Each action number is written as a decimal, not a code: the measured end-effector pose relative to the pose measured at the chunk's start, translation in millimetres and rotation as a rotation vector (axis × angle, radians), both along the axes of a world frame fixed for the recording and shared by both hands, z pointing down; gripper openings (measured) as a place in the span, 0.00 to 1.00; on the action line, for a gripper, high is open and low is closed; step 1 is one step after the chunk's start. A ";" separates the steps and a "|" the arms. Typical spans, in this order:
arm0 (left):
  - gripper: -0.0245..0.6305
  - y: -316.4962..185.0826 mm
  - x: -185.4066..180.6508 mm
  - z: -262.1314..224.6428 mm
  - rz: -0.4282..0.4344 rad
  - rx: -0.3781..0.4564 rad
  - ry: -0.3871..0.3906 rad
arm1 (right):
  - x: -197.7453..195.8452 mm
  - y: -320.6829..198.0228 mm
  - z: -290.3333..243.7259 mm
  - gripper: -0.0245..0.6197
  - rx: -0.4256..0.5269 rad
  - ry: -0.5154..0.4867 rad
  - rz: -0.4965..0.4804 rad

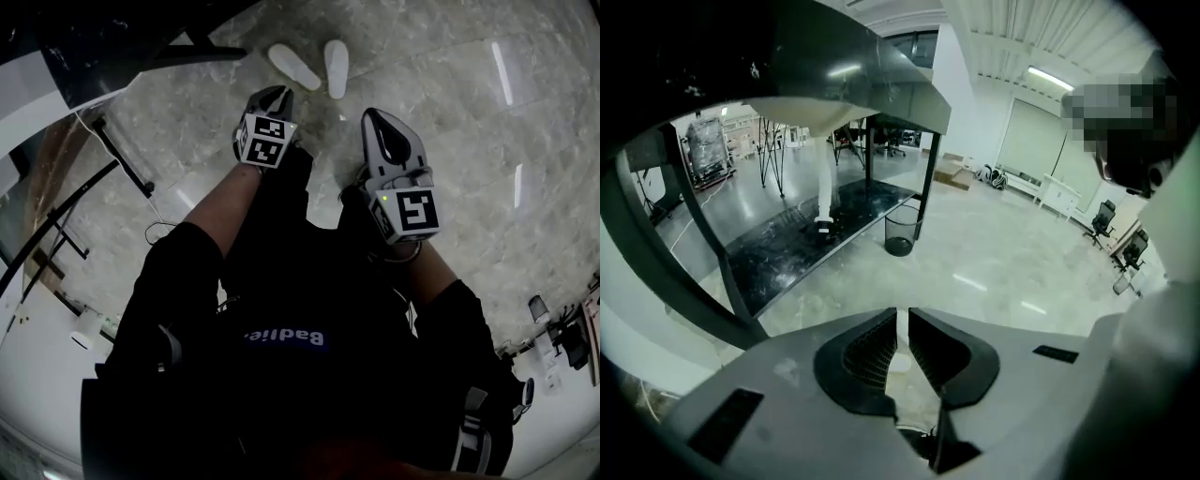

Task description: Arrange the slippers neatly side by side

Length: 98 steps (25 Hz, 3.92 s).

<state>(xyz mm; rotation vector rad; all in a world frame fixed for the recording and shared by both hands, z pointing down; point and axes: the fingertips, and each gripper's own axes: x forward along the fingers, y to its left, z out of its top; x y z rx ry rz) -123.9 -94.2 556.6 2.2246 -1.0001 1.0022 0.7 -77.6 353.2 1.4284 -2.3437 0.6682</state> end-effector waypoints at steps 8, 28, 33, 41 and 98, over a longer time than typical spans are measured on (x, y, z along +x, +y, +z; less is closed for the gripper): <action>0.06 2.4 -8.0 83.7 0.041 -0.008 -0.119 | 13.3 2.6 108.7 0.04 -0.051 0.043 -0.035; 0.09 -27.2 -16.5 291.9 0.145 0.050 -0.211 | 22.0 -3.0 396.5 0.04 -0.185 0.067 -0.061; 0.12 -17.7 -19.7 347.5 0.256 0.000 -0.264 | 16.0 1.1 452.4 0.04 -0.197 0.102 -0.096; 0.12 -19.3 -27.6 420.2 0.432 0.005 -0.416 | 13.4 -7.8 564.8 0.04 -0.282 0.182 -0.158; 0.06 -39.4 11.3 483.5 0.696 0.177 -0.689 | 19.3 44.0 731.1 0.04 -0.409 0.444 -0.307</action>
